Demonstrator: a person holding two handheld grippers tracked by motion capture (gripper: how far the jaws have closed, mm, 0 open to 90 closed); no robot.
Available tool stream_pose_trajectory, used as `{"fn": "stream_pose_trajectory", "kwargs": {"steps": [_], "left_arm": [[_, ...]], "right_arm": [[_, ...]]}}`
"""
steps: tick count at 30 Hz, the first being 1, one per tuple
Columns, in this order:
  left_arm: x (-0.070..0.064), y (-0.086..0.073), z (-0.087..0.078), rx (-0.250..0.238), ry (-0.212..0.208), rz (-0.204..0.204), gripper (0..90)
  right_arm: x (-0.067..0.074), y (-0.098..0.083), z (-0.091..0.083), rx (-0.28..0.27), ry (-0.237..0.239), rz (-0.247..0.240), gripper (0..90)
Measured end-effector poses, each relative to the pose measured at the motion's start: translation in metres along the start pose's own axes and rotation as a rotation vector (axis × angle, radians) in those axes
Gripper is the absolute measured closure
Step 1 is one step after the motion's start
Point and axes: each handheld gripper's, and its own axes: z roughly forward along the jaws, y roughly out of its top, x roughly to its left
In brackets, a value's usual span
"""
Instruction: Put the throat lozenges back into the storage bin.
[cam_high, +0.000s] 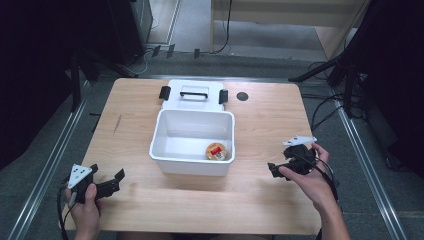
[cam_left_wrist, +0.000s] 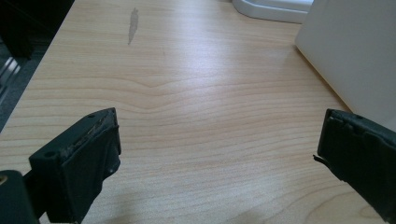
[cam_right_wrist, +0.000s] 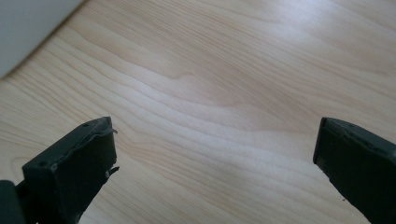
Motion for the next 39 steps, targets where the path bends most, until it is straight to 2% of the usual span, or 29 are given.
{"fn": "stream_pose_trajectory", "kwargs": {"steps": [1, 3, 4, 8, 10, 11, 18, 21, 31, 35, 39], "left_arm": [[0.000, 0.000, 0.000, 0.001, 0.000, 0.001, 0.1], [0.000, 0.000, 0.000, 0.003, 0.000, 0.004, 0.1], [0.000, 0.000, 0.000, 0.003, 0.000, 0.004, 0.1], [0.000, 0.000, 0.000, 0.003, 0.002, 0.006, 0.1], [0.000, 0.000, 0.000, 0.002, 0.003, 0.004, 0.1], [0.000, 0.000, 0.000, 0.002, 0.003, 0.003, 0.1], [-0.001, 0.000, 0.000, 0.002, 0.005, 0.006, 0.1], [-0.001, 0.000, 0.000, 0.000, 0.005, 0.006, 0.1], [-0.001, 0.000, 0.000, 0.000, 0.006, 0.008, 0.1], [-0.001, 0.000, 0.000, -0.001, 0.004, 0.006, 0.1], [0.000, 0.000, 0.000, 0.001, 0.003, 0.008, 0.1]], "right_arm": [[-0.005, -0.012, 0.002, -0.021, -0.017, 0.035, 0.0], [-0.010, -0.023, 0.002, -0.058, -0.034, 0.067, 0.0], [-0.010, -0.023, 0.002, -0.058, -0.034, 0.067, 0.0], [-0.023, -0.049, 0.002, -0.136, -0.055, 0.149, 0.0], [-0.025, -0.054, 0.001, -0.147, -0.056, 0.160, 0.0], [-0.028, -0.063, 0.000, -0.167, -0.049, 0.180, 0.0], [-0.034, -0.087, -0.005, -0.219, -0.065, 0.215, 0.0], [-0.038, -0.102, -0.008, -0.245, -0.070, 0.246, 0.0], [-0.046, -0.137, -0.021, -0.274, -0.087, 0.293, 0.0], [-0.048, -0.145, -0.025, -0.285, -0.091, 0.312, 0.0], [-0.050, -0.155, -0.029, -0.349, -0.097, 0.339, 0.0]]}}
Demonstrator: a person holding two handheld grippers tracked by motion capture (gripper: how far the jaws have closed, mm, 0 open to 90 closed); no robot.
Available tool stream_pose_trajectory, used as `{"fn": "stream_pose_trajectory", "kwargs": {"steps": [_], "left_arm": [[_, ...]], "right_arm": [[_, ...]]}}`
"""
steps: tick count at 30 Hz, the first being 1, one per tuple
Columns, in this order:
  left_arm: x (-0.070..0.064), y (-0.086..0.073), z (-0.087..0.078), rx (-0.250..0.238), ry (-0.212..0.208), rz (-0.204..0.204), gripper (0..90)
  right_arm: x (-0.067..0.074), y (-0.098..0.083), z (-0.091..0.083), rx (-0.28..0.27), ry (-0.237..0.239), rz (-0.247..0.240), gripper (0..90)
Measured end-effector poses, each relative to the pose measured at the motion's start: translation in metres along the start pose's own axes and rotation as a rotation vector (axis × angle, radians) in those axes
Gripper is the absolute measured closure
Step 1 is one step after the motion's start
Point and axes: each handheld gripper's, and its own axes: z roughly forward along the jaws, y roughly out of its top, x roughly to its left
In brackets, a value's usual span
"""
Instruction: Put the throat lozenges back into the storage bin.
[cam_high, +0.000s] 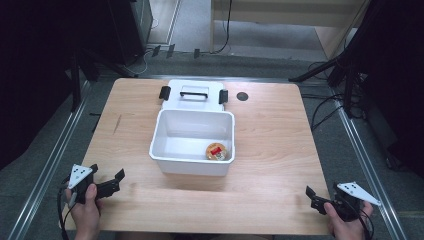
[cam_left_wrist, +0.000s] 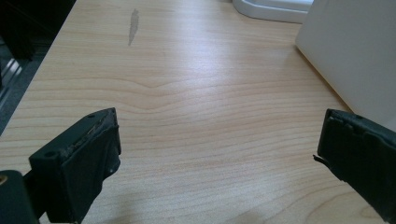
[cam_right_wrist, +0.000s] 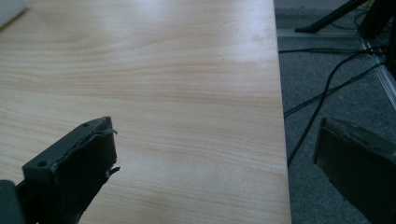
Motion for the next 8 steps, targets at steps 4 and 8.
{"fn": "stream_pose_trajectory", "kwargs": {"steps": [4, 8], "left_arm": [[-0.0001, 0.0001, 0.0001, 0.002, 0.001, 0.000, 0.1], [0.0000, 0.0002, 0.0002, 0.005, 0.003, 0.001, 0.1]], "right_arm": [[0.0003, -0.0030, -0.0012, -0.035, 0.000, 0.007, 0.0], [-0.0004, -0.0040, -0.0013, -0.045, -0.003, 0.018, 0.0]]}}
